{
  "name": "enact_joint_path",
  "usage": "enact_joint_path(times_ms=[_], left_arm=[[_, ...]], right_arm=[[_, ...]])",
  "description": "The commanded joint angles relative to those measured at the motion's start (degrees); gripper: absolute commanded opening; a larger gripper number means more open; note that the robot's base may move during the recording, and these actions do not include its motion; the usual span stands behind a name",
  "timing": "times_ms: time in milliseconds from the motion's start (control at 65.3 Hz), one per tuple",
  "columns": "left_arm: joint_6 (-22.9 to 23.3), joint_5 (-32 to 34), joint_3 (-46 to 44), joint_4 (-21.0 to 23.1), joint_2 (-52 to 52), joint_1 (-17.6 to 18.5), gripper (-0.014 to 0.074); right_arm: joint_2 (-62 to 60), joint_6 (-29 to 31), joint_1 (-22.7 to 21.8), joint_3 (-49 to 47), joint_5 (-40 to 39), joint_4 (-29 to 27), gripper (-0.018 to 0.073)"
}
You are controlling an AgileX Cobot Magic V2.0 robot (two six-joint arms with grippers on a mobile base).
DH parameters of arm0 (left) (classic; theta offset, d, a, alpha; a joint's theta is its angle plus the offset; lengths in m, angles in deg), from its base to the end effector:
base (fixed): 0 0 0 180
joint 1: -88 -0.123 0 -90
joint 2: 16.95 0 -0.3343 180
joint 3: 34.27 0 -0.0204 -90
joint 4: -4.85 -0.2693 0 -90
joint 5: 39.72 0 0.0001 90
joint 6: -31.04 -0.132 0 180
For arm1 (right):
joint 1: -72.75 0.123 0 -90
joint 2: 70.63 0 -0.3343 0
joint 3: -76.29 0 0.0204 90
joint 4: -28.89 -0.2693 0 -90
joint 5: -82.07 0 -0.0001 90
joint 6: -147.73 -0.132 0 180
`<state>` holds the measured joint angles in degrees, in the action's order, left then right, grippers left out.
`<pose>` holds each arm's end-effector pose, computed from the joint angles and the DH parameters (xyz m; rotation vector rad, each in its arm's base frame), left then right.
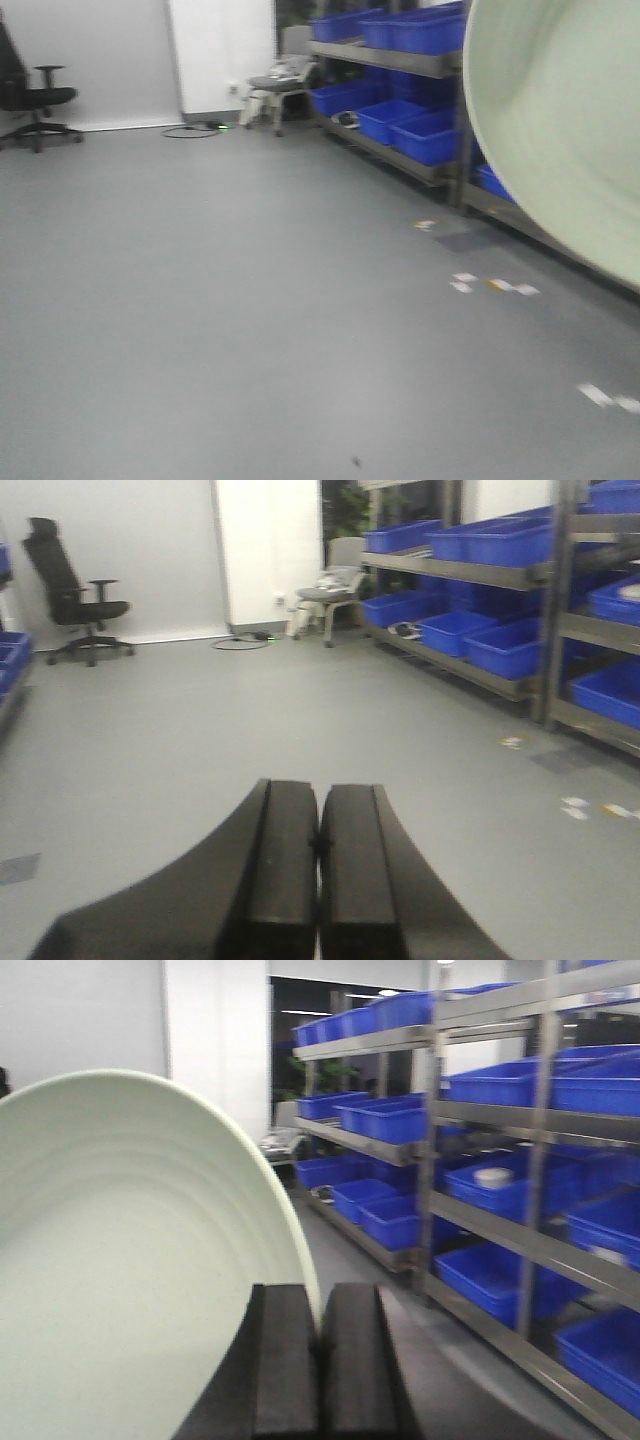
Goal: Place green plate on second shelf with right arm
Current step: 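Drive the base across the floor carrying the plate in the right gripper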
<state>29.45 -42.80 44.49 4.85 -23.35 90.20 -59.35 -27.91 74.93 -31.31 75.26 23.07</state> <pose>0.0663 -0.0025 0.2073 0.0509 1.5392 -0.0085 0.0662 0.0009 0.2681 0.0013 1.3424 0.0450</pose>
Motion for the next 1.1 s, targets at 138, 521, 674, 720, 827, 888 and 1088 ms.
enact_joint_path(times_ms=[138, 521, 674, 720, 827, 888, 1088], left_arm=[[0.09, 4.68, 2.27, 0.00, 0.92, 0.01, 0.0130], [0.09, 4.68, 2.27, 0.00, 0.92, 0.01, 0.0130], [0.09, 4.68, 2.27, 0.00, 0.92, 0.01, 0.0130], [0.09, 4.68, 2.27, 0.00, 0.92, 0.01, 0.0130], [0.09, 4.68, 2.27, 0.00, 0.92, 0.01, 0.0130], [0.09, 4.68, 2.27, 0.00, 0.92, 0.01, 0.0130], [0.09, 4.68, 2.27, 0.00, 0.92, 0.01, 0.0130]], right_arm=[[0.50, -0.21, -0.30, -1.88, -6.57, -0.56, 0.0057], [0.50, -0.21, -0.30, -1.88, -6.57, -0.56, 0.0057], [0.50, -0.21, -0.30, -1.88, -6.57, -0.56, 0.0057], [0.50, -0.21, -0.30, -1.88, -6.57, -0.56, 0.0057], [0.50, -0.21, -0.30, -1.88, -6.57, -0.56, 0.0057], [0.50, -0.21, -0.30, -1.88, -6.57, -0.56, 0.0057], [0.50, -0.21, -0.30, -1.88, -6.57, -0.56, 0.0057]])
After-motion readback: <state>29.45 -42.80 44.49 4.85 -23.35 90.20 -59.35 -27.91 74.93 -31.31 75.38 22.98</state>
